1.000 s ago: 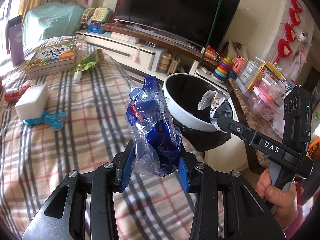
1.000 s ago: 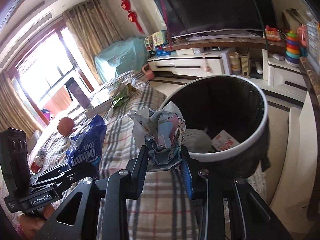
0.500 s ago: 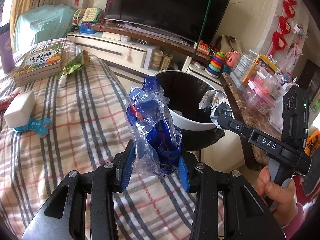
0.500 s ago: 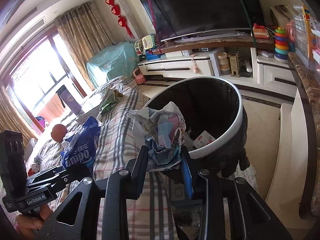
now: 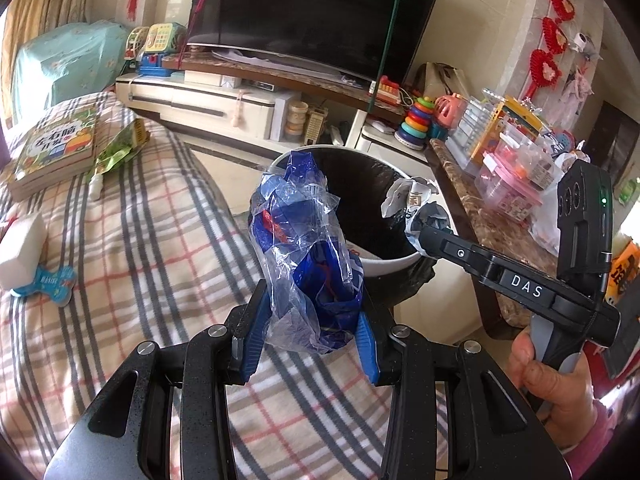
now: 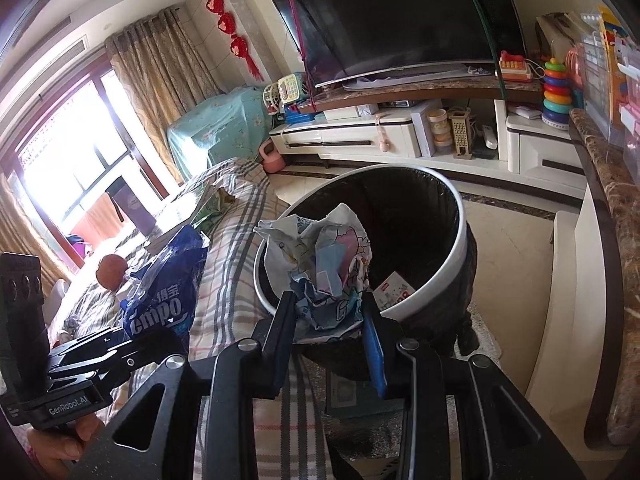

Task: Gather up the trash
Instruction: 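Carry the blue bag and crumpled paper over the trash bin with both tools, then lower both tools into the bin and open them to drop bag and paper, then move both tools back over the bed toward the foam block and drink pouch, then grasp the white foam block with the left tool while the right grasps the blue drink pouch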

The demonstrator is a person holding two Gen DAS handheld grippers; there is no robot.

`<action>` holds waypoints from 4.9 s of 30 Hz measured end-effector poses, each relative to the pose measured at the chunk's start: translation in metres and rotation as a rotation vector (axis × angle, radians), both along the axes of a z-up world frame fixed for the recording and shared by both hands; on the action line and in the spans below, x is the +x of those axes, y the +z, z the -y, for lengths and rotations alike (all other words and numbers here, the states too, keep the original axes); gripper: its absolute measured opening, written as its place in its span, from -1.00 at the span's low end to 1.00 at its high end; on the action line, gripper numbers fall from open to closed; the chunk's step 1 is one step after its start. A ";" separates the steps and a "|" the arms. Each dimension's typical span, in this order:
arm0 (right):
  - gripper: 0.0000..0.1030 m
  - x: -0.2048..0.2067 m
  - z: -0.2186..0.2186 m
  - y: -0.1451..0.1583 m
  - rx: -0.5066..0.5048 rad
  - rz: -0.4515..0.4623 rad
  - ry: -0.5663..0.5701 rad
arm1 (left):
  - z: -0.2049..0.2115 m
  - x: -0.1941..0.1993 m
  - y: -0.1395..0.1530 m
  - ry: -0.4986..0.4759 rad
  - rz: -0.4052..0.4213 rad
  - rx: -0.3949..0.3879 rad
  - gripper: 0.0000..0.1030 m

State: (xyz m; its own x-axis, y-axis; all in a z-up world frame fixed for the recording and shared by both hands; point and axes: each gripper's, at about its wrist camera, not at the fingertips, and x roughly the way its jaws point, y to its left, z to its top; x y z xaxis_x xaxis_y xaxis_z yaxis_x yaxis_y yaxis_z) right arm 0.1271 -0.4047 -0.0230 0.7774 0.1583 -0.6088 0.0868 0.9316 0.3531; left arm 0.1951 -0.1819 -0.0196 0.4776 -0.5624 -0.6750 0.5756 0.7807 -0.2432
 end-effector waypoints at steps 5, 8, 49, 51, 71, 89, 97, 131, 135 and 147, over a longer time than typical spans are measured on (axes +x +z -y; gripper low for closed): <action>-0.37 0.004 0.006 0.001 -0.012 -0.006 -0.003 | 0.010 0.004 0.001 -0.017 0.002 0.007 -0.27; -0.37 0.006 0.009 0.002 -0.016 -0.009 -0.007 | 0.015 0.009 0.002 -0.028 -0.003 0.009 -0.27; -0.36 0.048 0.041 -0.003 -0.059 -0.084 -0.005 | 0.080 0.064 -0.004 -0.091 -0.031 0.107 -0.27; -0.36 0.049 0.042 -0.002 -0.063 -0.087 -0.006 | 0.082 0.066 -0.003 -0.088 -0.028 0.110 -0.27; -0.31 0.054 0.044 0.001 -0.084 -0.089 -0.007 | 0.087 0.072 -0.005 -0.089 -0.027 0.116 -0.24; 0.62 0.045 0.036 0.012 -0.032 -0.051 -0.004 | 0.038 0.058 -0.001 0.014 -0.022 0.050 0.32; 0.83 0.035 0.003 0.018 -0.022 -0.011 0.039 | -0.020 0.039 -0.009 0.125 -0.042 0.023 0.37; 0.87 0.029 -0.137 -0.017 -0.003 -0.030 0.381 | -0.187 0.046 -0.027 0.475 -0.059 0.035 0.51; 0.87 0.035 -0.141 -0.022 0.004 -0.048 0.390 | -0.184 0.074 -0.024 0.476 -0.032 0.072 0.53; 0.86 0.064 -0.171 -0.028 -0.071 -0.076 0.463 | -0.195 0.101 -0.038 0.484 -0.018 0.097 -0.05</action>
